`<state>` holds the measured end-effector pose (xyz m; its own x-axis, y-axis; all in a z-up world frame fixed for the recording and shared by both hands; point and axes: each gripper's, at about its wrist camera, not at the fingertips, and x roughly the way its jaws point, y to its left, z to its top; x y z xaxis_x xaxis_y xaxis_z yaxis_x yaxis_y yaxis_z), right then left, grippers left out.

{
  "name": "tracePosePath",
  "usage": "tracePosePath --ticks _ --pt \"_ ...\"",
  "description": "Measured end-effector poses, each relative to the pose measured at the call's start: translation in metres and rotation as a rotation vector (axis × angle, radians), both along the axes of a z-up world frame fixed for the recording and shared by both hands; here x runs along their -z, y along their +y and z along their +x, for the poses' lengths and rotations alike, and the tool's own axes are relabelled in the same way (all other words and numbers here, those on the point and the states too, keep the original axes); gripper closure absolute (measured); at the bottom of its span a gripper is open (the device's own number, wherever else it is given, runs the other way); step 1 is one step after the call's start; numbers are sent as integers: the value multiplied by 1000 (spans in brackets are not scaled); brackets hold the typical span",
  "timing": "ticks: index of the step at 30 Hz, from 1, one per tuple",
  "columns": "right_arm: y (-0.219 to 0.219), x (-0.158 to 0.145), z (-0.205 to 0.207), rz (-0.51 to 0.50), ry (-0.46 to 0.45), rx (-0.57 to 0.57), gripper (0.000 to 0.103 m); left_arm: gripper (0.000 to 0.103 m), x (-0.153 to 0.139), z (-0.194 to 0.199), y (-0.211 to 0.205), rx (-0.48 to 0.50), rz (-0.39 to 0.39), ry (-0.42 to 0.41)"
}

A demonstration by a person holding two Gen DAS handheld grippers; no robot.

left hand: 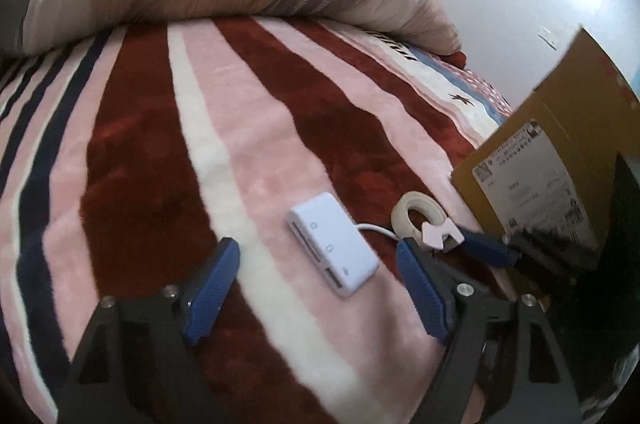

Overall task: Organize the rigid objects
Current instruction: 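Move both grippers to the card reader and grasp it with the left gripper, then grasp the white tape roll with the right gripper while the left holds the card reader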

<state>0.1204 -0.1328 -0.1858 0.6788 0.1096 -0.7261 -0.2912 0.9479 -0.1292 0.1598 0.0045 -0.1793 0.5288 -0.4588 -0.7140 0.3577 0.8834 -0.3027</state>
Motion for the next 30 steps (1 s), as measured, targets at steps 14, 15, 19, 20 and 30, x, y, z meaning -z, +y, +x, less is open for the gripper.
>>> tracePosePath --ticks 14,15,19,20,30 --pt "-4 0 -11 9 -10 -8 77 75 -6 -19 3 -6 84 -26" --pt "-3 0 -11 8 -10 -11 77 75 -8 -24 9 -16 94 -26" --pt "0 0 -7 -7 -18 -22 67 74 -9 -33 34 -60 75 5" --pt "1 0 -4 -12 -24 -17 62 74 -8 -33 38 -66 74 10" --pt "3 -2 9 18 14 -37 58 73 5 -22 31 -143 83 1"
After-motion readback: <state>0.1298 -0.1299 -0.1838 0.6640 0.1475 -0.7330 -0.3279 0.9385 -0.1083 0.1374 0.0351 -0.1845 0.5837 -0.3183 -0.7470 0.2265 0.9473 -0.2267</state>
